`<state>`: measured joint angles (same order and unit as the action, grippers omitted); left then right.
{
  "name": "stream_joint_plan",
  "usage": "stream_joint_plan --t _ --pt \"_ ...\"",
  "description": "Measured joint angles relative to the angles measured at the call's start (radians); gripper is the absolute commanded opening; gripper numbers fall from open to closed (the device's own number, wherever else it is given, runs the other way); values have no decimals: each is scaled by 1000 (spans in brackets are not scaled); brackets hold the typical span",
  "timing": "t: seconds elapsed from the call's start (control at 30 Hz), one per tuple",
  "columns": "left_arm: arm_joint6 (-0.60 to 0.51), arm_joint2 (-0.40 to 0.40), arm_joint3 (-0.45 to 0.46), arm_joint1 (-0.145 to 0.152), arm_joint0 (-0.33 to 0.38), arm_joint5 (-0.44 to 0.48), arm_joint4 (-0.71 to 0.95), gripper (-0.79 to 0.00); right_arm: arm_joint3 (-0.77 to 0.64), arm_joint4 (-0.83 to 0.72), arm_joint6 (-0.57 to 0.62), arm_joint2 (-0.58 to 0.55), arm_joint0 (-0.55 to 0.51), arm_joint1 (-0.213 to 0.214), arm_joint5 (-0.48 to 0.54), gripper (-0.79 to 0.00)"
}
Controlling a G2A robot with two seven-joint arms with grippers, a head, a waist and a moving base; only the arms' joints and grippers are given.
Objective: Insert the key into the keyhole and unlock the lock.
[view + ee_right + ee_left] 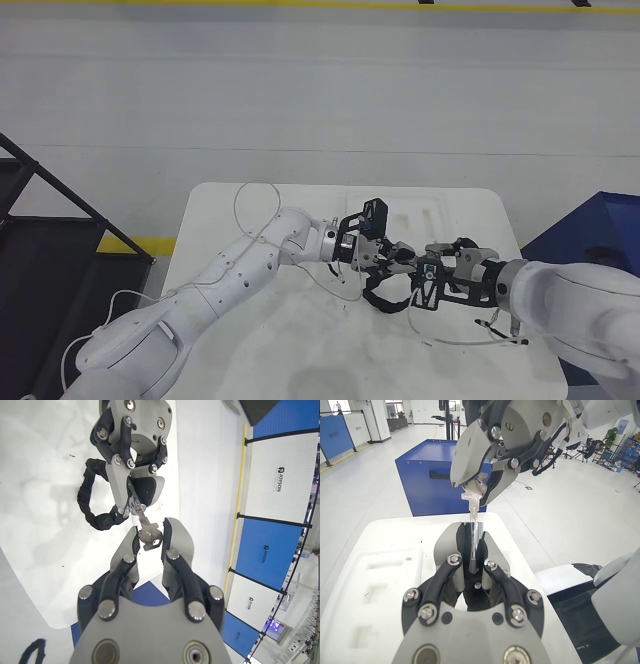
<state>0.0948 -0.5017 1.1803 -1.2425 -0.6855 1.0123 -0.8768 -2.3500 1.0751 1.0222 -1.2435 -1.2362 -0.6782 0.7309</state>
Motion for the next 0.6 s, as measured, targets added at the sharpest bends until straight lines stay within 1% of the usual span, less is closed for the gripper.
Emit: stream_joint_plan --t 0.07,0.1,0.2,0.33,0.43,0.6 --pt "3 3 -3 -1 1 0 0 -785 0 3 -2 3 2 -1 3 -659" --pt "4 4 -4 -1 1 0 1 -785 0 3 -3 5 2 -1 4 -677" --pt "8 7 -7 -2 4 0 1 -785 0 4 -4 14 6 -2 8 -785" --pt "12 9 -11 -2 8 0 0 -785 0 -4 -3 26 13 -4 12 -785" --pt "16 9 -10 -3 11 0 -3 -785 0 -33 4 30 12 -5 -5 -785" --pt "29 5 -9 -4 12 0 -22 -785 0 -182 42 14 2 -5 -75 -785"
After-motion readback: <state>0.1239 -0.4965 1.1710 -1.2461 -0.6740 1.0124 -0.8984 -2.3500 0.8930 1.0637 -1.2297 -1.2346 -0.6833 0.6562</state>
